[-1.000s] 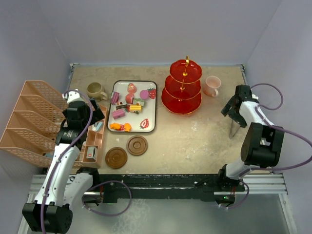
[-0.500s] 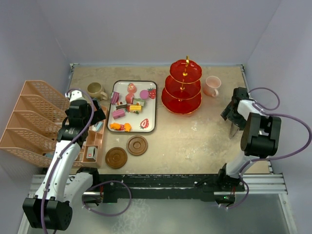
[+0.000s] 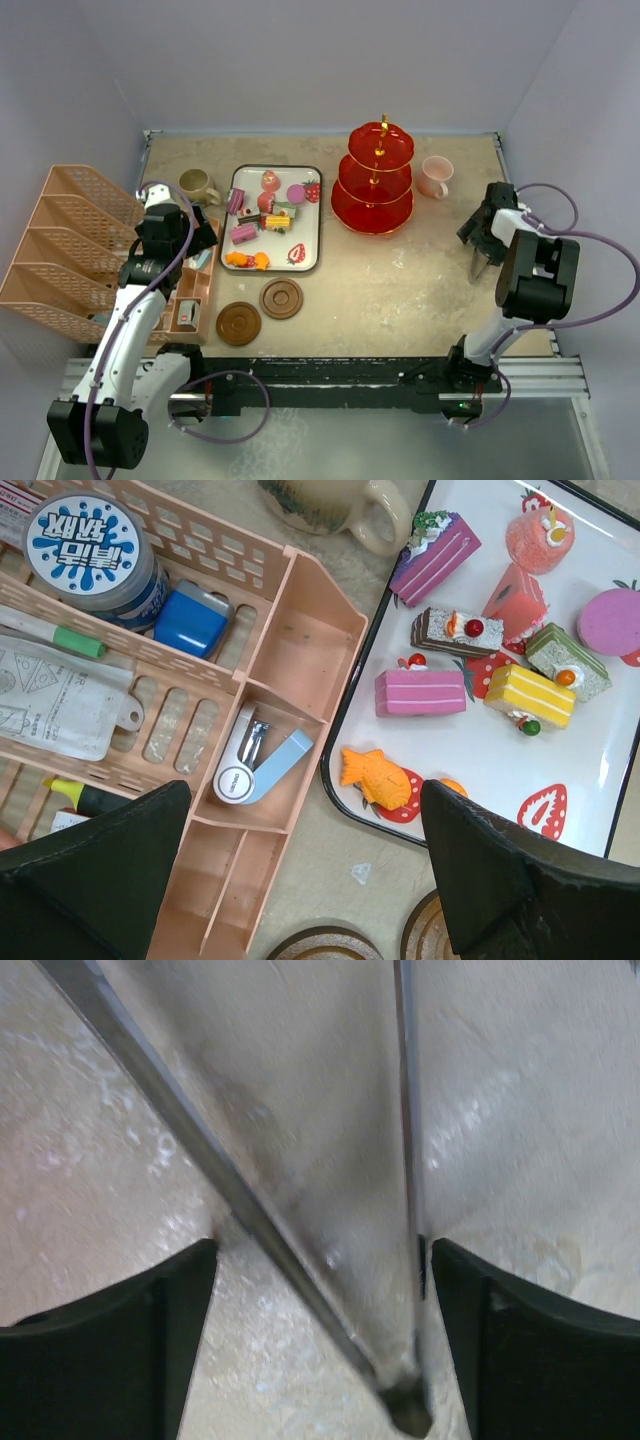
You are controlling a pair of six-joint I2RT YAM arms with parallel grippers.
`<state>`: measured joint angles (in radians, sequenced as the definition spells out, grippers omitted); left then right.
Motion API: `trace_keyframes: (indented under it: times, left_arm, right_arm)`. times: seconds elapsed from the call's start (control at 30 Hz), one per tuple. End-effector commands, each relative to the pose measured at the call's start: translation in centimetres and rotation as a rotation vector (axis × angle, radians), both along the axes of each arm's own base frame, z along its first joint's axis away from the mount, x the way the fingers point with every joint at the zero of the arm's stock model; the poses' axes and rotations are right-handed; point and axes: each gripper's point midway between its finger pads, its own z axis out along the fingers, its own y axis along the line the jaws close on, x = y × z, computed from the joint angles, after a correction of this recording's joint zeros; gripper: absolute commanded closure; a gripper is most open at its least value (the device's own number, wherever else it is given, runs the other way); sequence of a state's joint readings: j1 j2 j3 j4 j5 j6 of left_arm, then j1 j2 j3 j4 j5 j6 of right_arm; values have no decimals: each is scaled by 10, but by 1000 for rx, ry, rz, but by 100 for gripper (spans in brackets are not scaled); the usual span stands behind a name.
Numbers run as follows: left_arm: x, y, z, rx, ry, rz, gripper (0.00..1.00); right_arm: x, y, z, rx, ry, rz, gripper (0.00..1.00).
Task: Serve the afternoon tea
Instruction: Move the clamp to the center of the board.
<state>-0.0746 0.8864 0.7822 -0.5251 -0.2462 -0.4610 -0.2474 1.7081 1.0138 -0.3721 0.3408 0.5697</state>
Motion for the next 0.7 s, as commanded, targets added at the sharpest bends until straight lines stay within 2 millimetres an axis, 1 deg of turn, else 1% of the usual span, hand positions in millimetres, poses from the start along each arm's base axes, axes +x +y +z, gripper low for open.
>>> trace_keyframes:
  times: [0.0,0.03,0.1,0.17,0.2,0.23,0.27,0.33,0.37,0.47,0.5,0.53,0.57,0.6,0.67]
  left_arm:
    - [8,-2,19,-6,-59,-1,6]
    - [7,-2,20,-6,-59,1,6]
    - [6,-1,21,-3,-61,8,6]
    - [5,1,23,1,-69,19,6]
    - [4,2,24,3,-73,21,6]
    - [4,2,25,4,-75,25,6]
    - [3,2,25,4,-77,27,6]
    - [2,4,27,7,-81,34,6]
    - [2,4,28,8,-83,38,6]
    - [-1,7,29,16,-87,52,6]
    - [-2,8,31,18,-92,55,6]
    - [-2,8,31,18,-94,58,6]
    - [-3,9,31,21,-95,60,6]
    - [-3,9,32,23,-95,62,6]
    - [-3,9,32,25,-94,64,6]
  right_arm:
    - [1,20,-32,124,11,60,16]
    - [0,25,-36,151,13,70,22]
    - [-1,31,-39,172,-3,101,29]
    - [-7,26,-37,134,10,110,31]
    - [-9,31,-36,148,-1,124,33]
    - [-12,39,-36,175,-14,152,40]
    - [-14,46,-34,188,-31,166,42]
    - [-19,56,-31,191,-45,185,41]
    - [-25,62,-33,198,-35,192,41]
    - [-30,81,-33,234,-22,219,42]
    - [-32,88,-31,228,-6,231,44]
    - [-33,97,-28,214,0,254,48]
    - [-34,104,-26,193,7,261,49]
    - [-36,112,-25,186,12,272,49]
    - [-45,133,-28,223,24,303,45]
